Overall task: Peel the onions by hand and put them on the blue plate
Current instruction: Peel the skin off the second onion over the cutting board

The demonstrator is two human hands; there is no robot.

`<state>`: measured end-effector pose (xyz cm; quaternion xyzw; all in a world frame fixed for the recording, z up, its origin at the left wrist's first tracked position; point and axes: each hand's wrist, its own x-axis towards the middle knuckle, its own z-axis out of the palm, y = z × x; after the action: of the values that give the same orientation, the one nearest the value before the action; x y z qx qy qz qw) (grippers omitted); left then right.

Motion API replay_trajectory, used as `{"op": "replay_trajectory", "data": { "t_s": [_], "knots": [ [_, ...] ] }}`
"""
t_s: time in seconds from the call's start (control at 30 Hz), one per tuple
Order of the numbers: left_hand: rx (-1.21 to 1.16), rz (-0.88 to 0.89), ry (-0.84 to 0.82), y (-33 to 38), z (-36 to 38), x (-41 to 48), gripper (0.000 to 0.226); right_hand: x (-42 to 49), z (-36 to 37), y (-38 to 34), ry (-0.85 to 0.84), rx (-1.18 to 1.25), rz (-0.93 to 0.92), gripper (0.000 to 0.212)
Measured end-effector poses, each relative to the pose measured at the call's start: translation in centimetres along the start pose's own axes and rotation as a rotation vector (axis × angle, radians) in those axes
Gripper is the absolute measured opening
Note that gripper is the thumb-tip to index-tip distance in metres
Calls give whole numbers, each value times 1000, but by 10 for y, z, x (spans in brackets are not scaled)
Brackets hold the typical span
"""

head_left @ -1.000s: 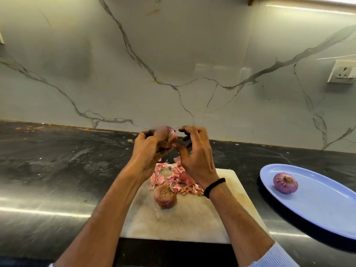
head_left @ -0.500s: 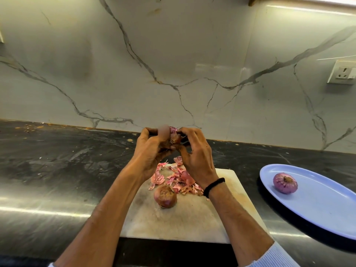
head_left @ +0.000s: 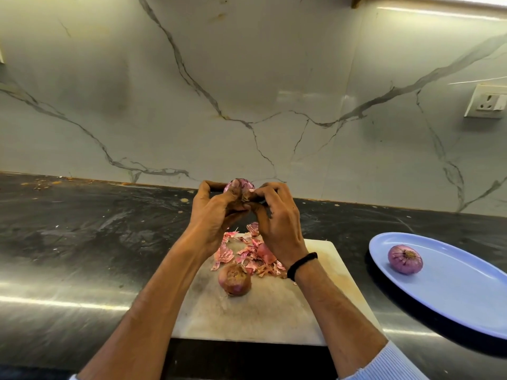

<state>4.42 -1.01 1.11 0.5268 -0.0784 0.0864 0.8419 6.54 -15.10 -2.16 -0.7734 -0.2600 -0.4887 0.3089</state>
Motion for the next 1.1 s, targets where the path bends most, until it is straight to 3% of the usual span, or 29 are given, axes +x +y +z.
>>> {"op": "replay_trajectory", "data": {
  "t_s": [0.23, 0.43, 0.77, 0.97, 1.1],
  "knots": [
    [17, -13, -10, 0, 3, -2, 47, 0, -2, 1, 87, -36, 22, 25],
    [66, -31, -5, -1, 2, -1, 31, -1, -2, 3, 138, -80, -6, 15],
    [-78, -60, 121, 3, -2, 4, 32, -2, 1, 3, 9, -58, -13, 15],
    [-72, -91, 104, 6, -1, 3, 27, -1, 1, -1, -60, 56, 60, 41],
    [-51, -115, 56, 5, 0, 1, 29, -1, 4, 1, -55, 57, 36, 45]
  ]
}}
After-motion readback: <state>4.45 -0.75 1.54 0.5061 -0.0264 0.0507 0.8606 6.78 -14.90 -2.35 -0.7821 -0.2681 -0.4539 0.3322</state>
